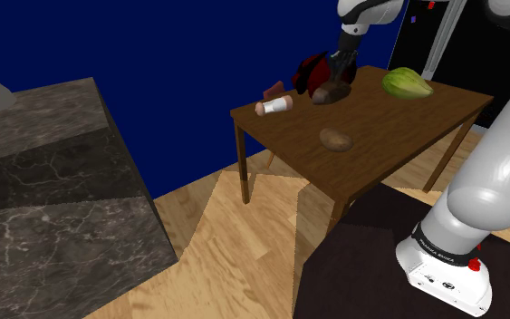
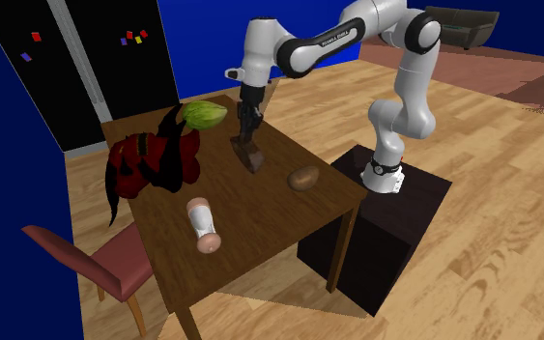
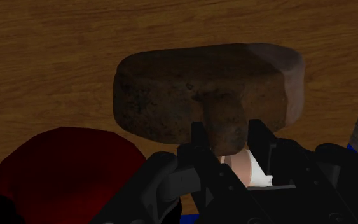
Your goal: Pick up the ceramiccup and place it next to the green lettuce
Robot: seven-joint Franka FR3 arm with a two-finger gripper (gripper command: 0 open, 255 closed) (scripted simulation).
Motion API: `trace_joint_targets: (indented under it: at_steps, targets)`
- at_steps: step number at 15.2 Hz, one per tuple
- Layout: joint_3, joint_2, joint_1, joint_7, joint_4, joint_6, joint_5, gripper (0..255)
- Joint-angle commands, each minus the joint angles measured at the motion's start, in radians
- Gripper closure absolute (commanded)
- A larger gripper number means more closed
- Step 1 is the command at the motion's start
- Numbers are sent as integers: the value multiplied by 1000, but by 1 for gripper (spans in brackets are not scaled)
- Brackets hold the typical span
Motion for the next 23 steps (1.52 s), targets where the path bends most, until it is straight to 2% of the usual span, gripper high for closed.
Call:
trace_joint_targets:
  at_steps: [1, 3, 5, 12, 17, 23]
  targets:
    - [-1, -3, -1, 1, 27, -29, -3, 255]
    - [-1, -6, -1, 5, 51, -56, -5, 255]
    - [-26, 28, -26, -55, 88, -68, 24, 255]
    - [-96, 183, -142, -261, 263, -137, 154, 255]
    - [-117, 328, -264, -390, 440, -216, 259, 255]
    - [-105, 539, -460, -499, 742, -350, 379, 255]
